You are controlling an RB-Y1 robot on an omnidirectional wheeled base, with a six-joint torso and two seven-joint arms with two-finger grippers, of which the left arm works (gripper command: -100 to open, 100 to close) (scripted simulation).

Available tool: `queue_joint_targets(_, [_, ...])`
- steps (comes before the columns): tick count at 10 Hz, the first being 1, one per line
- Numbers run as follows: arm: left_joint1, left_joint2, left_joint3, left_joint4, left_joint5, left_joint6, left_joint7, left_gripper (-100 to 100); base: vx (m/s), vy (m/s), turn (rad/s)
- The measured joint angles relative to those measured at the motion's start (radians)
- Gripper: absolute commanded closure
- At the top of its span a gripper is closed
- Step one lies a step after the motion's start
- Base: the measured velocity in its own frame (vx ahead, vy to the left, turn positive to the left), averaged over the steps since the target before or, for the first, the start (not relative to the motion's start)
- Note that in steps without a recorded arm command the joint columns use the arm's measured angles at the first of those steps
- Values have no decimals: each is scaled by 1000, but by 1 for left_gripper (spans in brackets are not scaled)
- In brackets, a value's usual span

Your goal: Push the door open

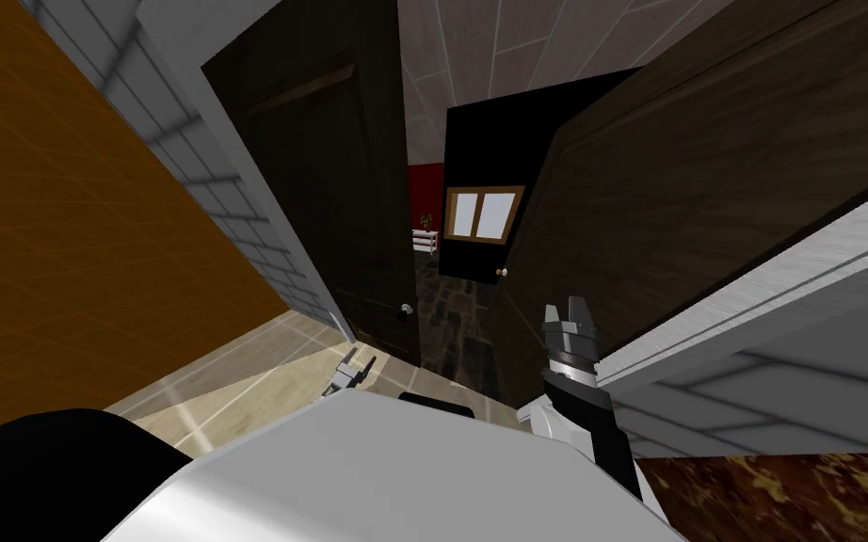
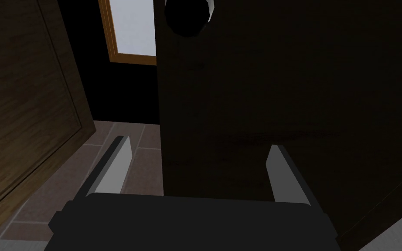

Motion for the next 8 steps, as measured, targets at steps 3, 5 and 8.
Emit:
queue_joint_targets(3, [-3,-15,26,62,-38,-43,-41,-100,166,-24,13])
queue_joint_targets(5, [-1,-28,44,102,-66,-75,-68,-100,189,-36,14])
queue_joint_targets(8, [-3,-30,35,112,-87,-83,-80,-100,106,-1,194])
